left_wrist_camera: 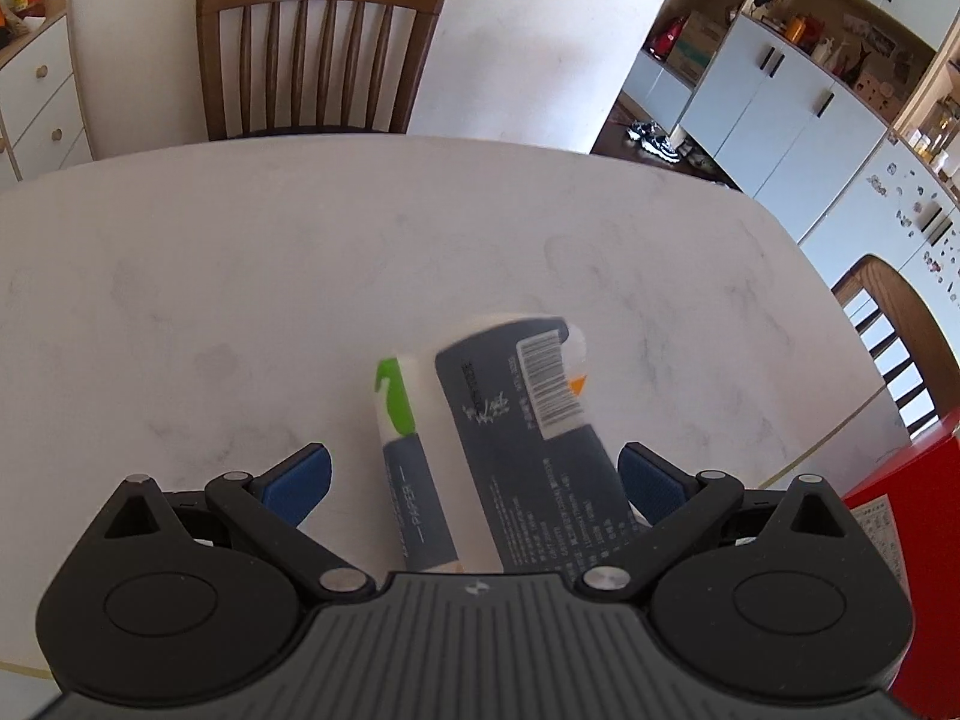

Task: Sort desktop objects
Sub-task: 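Grasp the white-and-navy tissue pack with the left tool while the right tool grasps the blue biscuit packet, then carry the tissue pack and biscuit packet over the shoebox with both tools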

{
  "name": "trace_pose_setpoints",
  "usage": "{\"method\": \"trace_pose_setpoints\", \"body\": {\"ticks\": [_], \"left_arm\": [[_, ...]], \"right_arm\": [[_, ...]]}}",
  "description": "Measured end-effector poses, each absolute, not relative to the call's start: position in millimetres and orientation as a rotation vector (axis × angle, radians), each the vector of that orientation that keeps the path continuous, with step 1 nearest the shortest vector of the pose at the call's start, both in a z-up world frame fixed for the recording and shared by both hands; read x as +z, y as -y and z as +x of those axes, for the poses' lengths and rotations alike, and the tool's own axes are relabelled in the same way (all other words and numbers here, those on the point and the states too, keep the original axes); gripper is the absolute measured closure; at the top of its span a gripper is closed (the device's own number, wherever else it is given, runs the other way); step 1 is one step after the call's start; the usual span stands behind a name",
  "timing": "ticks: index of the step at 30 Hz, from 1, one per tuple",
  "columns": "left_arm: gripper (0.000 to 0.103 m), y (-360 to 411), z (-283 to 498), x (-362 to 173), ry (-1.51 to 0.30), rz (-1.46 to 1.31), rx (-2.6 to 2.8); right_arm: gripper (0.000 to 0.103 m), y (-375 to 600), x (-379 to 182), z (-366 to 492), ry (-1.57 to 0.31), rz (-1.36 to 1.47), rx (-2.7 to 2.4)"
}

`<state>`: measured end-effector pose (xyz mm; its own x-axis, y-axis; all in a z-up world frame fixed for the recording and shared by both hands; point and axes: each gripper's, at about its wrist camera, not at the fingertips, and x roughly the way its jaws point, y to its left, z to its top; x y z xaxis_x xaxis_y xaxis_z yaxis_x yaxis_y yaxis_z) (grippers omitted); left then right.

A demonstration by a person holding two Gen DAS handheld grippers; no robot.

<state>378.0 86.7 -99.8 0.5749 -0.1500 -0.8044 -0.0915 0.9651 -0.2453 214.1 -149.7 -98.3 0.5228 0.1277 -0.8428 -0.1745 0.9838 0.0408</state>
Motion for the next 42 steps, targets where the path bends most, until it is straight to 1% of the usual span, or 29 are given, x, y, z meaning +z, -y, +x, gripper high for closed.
{"method": "trace_pose_setpoints", "body": {"ticks": [2,6,8,9,11,12,14,15,16,18,20,22,26,37,42], "left_arm": [[0.001,-83.2,378.9,-102.0,-0.967,-0.267,-0.036],[0.002,-79.8,377.1,-106.4,-0.972,-0.255,-0.041],[0.004,-76.5,375.5,-105.8,-0.97,-0.233,-0.049],[0.007,-76.0,374.6,-105.5,-0.965,-0.224,-0.049],[0.017,-74.6,372.1,-104.8,-0.958,-0.209,-0.052],[0.019,-73.9,370.7,-104.3,-0.956,-0.201,-0.053],[0.033,-73.1,368.1,-103.6,-0.952,-0.184,-0.057],[0.035,-71.7,366.5,-103.6,-0.95,-0.165,-0.059],[0.041,-71.4,364.2,-103.6,-0.947,-0.15,-0.064],[0.045,-70.9,361.9,-103.3,-0.943,-0.14,-0.072],[0.049,-66.9,361.6,-103.7,-0.938,-0.139,-0.076],[0.052,-63.6,359.4,-105.2,-0.932,-0.134,-0.082],[0.054,-58.7,342.7,-106.6,-0.92,-0.1,-0.097],[0.054,-50.7,274.0,-103.9,-0.919,-0.091,-0.165],[0.056,-48.0,247.2,-95.7,-0.913,-0.097,-0.185]], "right_arm": [[0.024,149.3,-100.5,213.3,-1.012,-0.059,0.176],[0.025,148.3,-100.8,210.8,-1.004,-0.076,0.172],[0.026,148.7,-100.5,210.6,-1.004,-0.073,0.169],[0.027,148.3,-100.6,210.7,-1.003,-0.074,0.169],[0.033,148.0,-100.5,210.4,-1.002,-0.073,0.169],[0.035,147.7,-100.3,210.0,-1.001,-0.074,0.171],[0.044,147.1,-99.7,209.6,-0.997,-0.076,0.176],[0.045,146.7,-99.5,209.5,-0.994,-0.08,0.181],[0.047,146.5,-99.3,209.3,-0.994,-0.083,0.186],[0.053,146.6,-98.6,209.2,-0.994,-0.082,0.188],[0.061,146.6,-97.9,209.1,-0.994,-0.08,0.189],[0.063,147.4,-97.4,209.4,-0.997,-0.079,0.191],[0.066,148.5,-96.6,207.2,-0.996,-0.085,0.197],[0.066,154.8,-87.9,195.1,-0.99,-0.071,0.193],[0.066,158.3,-77.5,187.2,-0.975,-0.062,0.188]]}}
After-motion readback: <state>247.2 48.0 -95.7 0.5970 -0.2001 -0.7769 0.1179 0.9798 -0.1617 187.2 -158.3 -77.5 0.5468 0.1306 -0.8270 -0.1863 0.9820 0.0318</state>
